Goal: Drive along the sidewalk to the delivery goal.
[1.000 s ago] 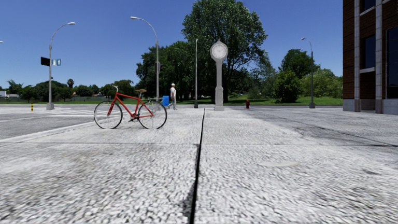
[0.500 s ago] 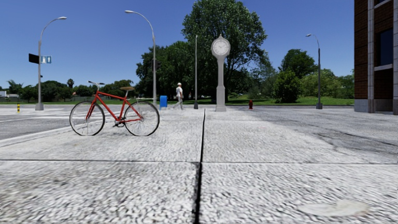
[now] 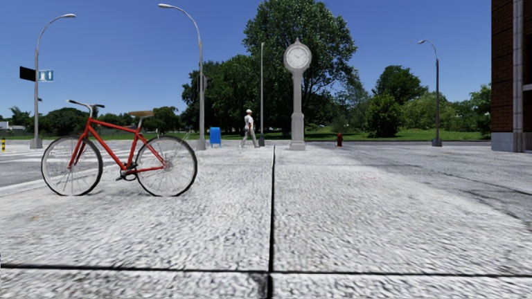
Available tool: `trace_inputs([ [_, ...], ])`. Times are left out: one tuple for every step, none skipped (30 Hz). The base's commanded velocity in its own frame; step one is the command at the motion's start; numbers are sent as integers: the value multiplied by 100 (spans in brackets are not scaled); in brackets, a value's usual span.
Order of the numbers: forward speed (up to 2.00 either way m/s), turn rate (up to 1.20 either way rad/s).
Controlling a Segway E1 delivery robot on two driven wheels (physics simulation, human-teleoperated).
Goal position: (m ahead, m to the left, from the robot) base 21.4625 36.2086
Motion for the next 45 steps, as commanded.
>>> trace_inputs([
  [200, 0],
  [200, 0],
  [200, 0],
  [200, 0],
  [200, 0],
  [200, 0],
  [200, 0],
  [200, 0],
  [200, 0],
  [200, 0],
  [200, 0],
  [200, 0],
  [200, 0],
  [200, 0],
  [200, 0],
  [200, 0],
  [200, 0],
  [200, 0],
  [200, 0],
  [200, 0],
  [200, 0],
  [200, 0],
  [200, 0],
  [200, 0],
  [200, 0],
  [200, 0],
  [200, 0],
  [200, 0],
  [200, 0],
  [200, 0],
  [200, 0],
  [200, 0],
  [200, 0],
  [200, 0],
  [200, 0],
  [200, 0],
  [200, 0],
  [200, 0],
  [200, 0],
  [200, 0],
  [200, 0],
  [200, 0],
  [200, 0],
  [200, 0],
  [200, 0],
])
